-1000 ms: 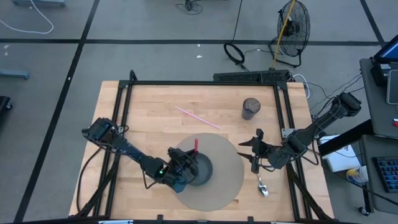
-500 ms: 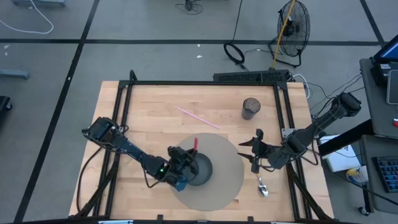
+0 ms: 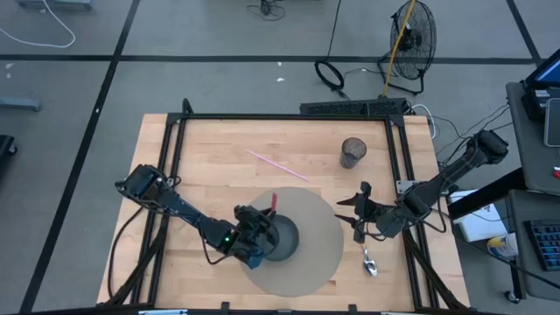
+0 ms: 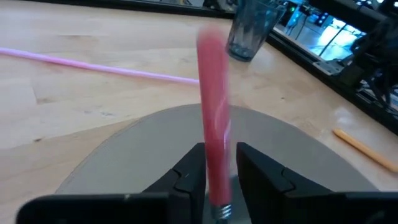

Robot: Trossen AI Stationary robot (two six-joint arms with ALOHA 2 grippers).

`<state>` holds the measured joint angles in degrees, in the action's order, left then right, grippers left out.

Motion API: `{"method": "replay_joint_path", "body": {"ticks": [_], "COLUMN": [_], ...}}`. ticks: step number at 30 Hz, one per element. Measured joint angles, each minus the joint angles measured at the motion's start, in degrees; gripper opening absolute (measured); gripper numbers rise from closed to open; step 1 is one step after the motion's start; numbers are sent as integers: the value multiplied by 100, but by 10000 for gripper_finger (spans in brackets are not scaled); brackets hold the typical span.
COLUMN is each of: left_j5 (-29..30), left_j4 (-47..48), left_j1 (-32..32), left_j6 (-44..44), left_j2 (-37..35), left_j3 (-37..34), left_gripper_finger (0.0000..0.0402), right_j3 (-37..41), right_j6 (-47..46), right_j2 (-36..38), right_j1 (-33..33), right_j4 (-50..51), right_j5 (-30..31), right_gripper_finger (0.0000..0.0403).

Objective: Pick & Place Utensil
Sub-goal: Put the red fork into the blue bowl on the brown placemat, then put the yellow spoon into the blue bowl on the brown placemat

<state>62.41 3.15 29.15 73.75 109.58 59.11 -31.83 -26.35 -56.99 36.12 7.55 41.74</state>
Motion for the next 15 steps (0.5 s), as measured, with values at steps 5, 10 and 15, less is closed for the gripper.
{"method": "replay_joint_path", "body": {"ticks": [5, 10, 15], "left_j5": [-92, -84, -46], "left_j4": [158, 142, 113], "left_j1": [0, 13, 24], "left_j6": [204, 179, 33], "left_j2": [0, 0, 0], "left_j3": [0, 0, 0], "left_gripper_finger": [106, 102, 91], "right_j3": [2, 2, 2], "right_j6": [-37, -39, -39], "right_j2": [0, 0, 0], "right_j1": [0, 0, 0], "right_j4": [-7, -7, -9], "right_j5": [-2, -2, -2], "right_gripper_finger": [180, 180, 180]}}
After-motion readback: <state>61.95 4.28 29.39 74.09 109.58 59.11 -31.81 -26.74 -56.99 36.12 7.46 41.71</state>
